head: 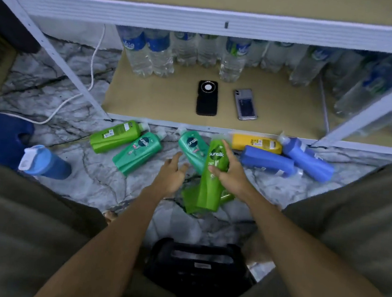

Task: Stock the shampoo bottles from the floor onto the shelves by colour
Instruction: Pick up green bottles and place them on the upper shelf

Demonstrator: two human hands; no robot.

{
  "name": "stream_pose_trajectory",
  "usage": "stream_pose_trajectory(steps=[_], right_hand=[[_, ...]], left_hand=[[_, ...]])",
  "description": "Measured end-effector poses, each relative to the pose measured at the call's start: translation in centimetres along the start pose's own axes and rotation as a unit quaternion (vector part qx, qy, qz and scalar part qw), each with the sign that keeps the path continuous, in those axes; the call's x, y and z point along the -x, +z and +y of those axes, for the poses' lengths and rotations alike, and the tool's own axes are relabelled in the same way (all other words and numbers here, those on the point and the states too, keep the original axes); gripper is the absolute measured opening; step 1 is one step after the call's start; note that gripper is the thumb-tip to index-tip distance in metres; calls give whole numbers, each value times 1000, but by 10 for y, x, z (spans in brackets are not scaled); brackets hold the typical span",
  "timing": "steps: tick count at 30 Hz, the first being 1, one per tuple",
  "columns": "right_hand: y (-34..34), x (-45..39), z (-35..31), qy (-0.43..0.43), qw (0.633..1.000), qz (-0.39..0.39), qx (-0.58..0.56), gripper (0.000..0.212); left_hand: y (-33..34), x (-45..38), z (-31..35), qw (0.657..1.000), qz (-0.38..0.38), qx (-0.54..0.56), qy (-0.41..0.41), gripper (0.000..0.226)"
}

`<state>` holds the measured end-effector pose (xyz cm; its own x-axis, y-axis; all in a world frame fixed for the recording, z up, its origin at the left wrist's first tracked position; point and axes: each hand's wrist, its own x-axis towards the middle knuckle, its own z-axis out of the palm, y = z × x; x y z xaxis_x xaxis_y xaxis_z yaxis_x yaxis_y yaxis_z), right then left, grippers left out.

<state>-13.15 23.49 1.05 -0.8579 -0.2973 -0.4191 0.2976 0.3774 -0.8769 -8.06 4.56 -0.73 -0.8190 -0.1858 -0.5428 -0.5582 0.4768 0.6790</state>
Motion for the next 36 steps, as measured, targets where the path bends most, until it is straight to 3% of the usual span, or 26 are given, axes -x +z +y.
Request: stream_pose_trajectory(steps=[7,12,20,27,32,36], right_hand=[[-62,13,17,-4,998,68,7,88],[-94,8,41,13,994,110,-6,88],[-125,-21,76,54,984,168,-25,86],[-135,-38,91,85,981,174,-26,86],[-134,-46,99,91,981,169,-8,87],[-134,-49,101,86,982,169,-12,89]], left_hand=[[33,-5,33,996,-42,-65,39,56],[60,-39,45,982,-41,-175,59,61],[102,-109,73,969,-78,-213,102,61],[120,-170,91,949,-106,-237,178,60],[129,-202,90,920,-123,-308,207,62],[130,-215,93,881,-94,-403,228,63]])
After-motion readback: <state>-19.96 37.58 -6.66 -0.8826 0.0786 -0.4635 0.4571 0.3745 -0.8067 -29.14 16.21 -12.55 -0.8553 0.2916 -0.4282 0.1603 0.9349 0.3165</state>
